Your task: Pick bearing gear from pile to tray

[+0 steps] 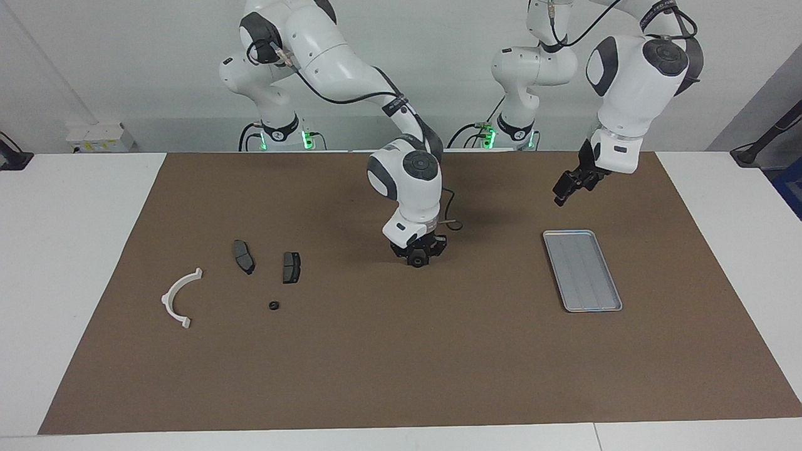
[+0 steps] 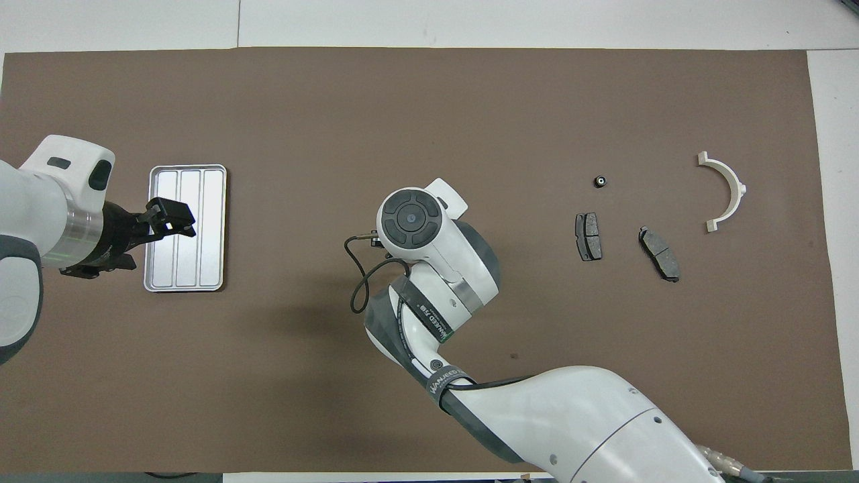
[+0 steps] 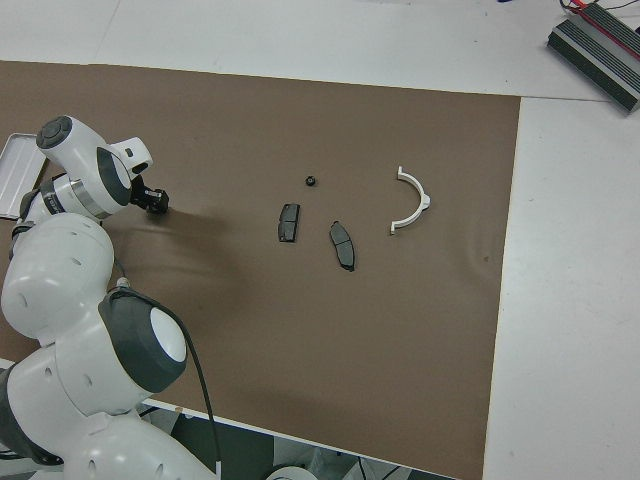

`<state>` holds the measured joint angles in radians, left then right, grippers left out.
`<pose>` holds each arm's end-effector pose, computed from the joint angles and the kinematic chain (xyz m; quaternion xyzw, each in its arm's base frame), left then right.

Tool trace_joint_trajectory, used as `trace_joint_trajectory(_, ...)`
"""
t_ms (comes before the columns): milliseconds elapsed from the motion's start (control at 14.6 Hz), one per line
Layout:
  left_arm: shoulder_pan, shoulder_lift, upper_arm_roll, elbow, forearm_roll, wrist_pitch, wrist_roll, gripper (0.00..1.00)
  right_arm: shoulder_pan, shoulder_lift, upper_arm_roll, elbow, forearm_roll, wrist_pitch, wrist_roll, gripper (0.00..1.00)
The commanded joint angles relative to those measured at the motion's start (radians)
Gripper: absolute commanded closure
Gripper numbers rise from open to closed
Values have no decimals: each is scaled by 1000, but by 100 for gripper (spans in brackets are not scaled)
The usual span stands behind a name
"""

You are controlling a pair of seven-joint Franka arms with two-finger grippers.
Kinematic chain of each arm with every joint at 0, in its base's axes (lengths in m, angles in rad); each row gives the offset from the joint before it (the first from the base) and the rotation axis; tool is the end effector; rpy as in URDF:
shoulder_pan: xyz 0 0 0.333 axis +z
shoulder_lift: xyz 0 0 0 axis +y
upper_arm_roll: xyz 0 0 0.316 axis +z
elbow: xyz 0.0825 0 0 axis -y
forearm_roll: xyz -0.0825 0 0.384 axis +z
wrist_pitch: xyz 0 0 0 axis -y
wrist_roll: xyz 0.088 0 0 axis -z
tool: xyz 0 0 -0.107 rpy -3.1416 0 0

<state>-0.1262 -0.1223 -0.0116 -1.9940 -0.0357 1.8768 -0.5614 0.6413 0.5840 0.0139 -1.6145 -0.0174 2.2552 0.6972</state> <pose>0.5177 -0.0747 0.5152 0.9764 0.2154 -0.0032 0.0162 0.5531 0.4228 0.2906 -0.9994 0.0169 -0.0241 0.0153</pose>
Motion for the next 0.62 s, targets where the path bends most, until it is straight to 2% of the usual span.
trace_joint_trajectory(0, -32, 16, 10, -8, -7, 42, -55, 0, -2, -10, -2, 5, 8, -20, 24, 21)
trace_joint_trajectory(137, -46, 39, 10, 1, -7, 58, -64, 0, -20, -26, -6, 45, 10, -77, 24, 21)
trace_joint_trajectory(274, -76, 76, 13, 23, -7, 61, -84, 0, -84, -68, -3, 76, 8, -144, 2, 21)
trace_joint_trajectory(411, -90, 99, 10, 29, -7, 91, -112, 0, -168, -130, -2, 76, 10, -175, -89, 21)
trace_joint_trajectory(549, -150, 151, 13, 64, -7, 120, -188, 0, -256, -164, -2, 77, 8, -200, -198, 22)
